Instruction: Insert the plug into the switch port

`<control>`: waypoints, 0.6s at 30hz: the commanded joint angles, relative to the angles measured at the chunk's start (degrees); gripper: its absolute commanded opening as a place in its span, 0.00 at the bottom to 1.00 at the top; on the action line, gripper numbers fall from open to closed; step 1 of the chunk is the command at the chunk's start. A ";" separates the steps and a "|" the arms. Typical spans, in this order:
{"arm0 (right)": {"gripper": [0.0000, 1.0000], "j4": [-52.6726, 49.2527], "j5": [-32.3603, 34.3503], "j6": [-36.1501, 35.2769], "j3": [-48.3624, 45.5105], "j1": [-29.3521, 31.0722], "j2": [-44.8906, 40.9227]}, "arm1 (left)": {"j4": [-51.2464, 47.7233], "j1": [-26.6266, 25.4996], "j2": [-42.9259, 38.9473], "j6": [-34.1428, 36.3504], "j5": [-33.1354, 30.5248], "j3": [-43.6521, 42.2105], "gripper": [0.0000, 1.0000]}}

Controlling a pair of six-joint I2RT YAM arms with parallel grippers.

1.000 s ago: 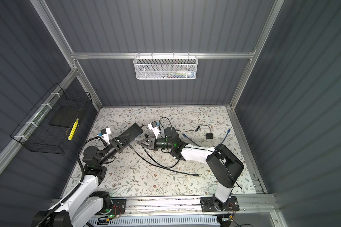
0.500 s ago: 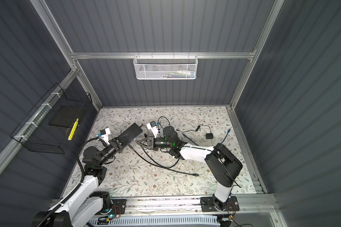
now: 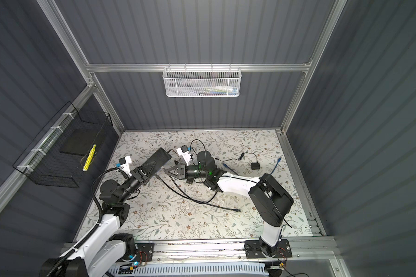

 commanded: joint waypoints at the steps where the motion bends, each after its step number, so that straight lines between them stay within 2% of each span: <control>1: 0.00 3.91 0.92 1.00 4.28 0.70 0.70 | 1.79 -1.00 -1.46 -0.51 5.82 -0.90 0.00; 9: 0.00 6.89 0.65 3.48 2.43 0.46 0.37 | 2.91 -1.00 -0.78 -0.24 7.21 -0.65 0.00; 18: 0.00 8.13 -1.85 4.40 3.91 0.19 0.52 | 6.19 -1.08 1.37 -1.53 11.74 0.00 0.00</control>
